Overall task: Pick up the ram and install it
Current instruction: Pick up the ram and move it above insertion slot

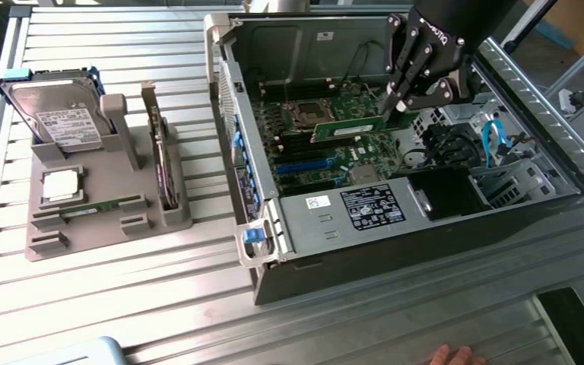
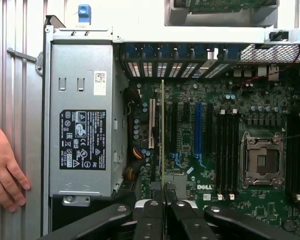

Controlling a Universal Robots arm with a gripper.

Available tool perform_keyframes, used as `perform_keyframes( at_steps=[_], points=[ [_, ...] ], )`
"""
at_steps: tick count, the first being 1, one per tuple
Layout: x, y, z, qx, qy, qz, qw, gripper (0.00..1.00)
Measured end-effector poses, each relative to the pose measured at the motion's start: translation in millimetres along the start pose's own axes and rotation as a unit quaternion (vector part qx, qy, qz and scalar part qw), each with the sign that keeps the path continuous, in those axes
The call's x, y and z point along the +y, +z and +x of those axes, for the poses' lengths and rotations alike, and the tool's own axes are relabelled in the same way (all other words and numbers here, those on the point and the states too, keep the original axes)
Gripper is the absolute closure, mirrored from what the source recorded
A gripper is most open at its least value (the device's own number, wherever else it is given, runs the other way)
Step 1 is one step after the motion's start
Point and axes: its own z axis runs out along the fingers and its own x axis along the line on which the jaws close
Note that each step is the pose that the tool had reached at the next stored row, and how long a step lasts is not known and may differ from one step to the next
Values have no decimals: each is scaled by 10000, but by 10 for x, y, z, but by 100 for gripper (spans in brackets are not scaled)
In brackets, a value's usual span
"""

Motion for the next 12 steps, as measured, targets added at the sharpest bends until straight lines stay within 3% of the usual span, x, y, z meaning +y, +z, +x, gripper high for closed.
perform_keyframes(
  at_steps=[12],
  points=[
    [-3,1,-182,0,0,0,10000,88]
  ],
)
